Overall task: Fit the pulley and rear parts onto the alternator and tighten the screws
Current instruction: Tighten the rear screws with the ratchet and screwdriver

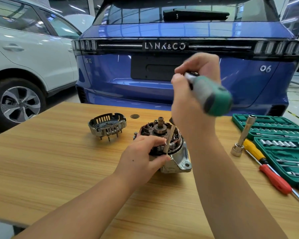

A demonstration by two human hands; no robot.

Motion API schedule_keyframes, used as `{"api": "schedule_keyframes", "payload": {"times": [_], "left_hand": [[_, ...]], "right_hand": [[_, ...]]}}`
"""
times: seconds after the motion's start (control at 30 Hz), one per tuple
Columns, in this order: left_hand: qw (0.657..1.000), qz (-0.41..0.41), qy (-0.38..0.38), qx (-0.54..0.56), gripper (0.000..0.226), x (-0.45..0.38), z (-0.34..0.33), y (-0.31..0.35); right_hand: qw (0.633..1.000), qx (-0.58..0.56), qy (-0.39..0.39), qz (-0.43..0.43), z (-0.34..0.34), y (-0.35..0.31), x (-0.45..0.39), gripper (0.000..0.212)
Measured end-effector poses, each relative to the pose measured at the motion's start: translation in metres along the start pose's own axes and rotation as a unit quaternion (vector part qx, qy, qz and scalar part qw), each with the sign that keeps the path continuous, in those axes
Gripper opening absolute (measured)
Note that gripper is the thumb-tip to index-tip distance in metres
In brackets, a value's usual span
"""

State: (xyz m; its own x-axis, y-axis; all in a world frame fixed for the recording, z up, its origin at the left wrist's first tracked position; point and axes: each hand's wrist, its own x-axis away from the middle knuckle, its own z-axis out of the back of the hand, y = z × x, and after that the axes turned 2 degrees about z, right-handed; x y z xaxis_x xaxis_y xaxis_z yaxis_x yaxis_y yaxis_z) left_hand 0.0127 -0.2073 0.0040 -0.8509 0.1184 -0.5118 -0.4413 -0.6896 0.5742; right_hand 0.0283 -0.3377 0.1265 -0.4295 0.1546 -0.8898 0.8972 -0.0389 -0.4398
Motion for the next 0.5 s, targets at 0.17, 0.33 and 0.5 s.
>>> {"api": "schedule_keyframes", "payload": {"times": [0.17,0.33,0.5], "left_hand": [[1.0,0.006,0.001,0.0,0.04,0.0,0.0,0.001],[1.0,0.005,0.002,0.012,0.038,0.001,0.0,0.003],[1.0,0.008,0.007,0.02,0.04,0.001,0.001,0.004]], "right_hand": [[0.983,0.051,-0.167,-0.057,-0.004,-0.004,0.001,0.039],[0.978,-0.002,-0.18,-0.107,0.007,-0.013,-0.006,0.016],[0.987,0.002,-0.046,-0.156,0.002,-0.018,-0.002,0.015]]}}
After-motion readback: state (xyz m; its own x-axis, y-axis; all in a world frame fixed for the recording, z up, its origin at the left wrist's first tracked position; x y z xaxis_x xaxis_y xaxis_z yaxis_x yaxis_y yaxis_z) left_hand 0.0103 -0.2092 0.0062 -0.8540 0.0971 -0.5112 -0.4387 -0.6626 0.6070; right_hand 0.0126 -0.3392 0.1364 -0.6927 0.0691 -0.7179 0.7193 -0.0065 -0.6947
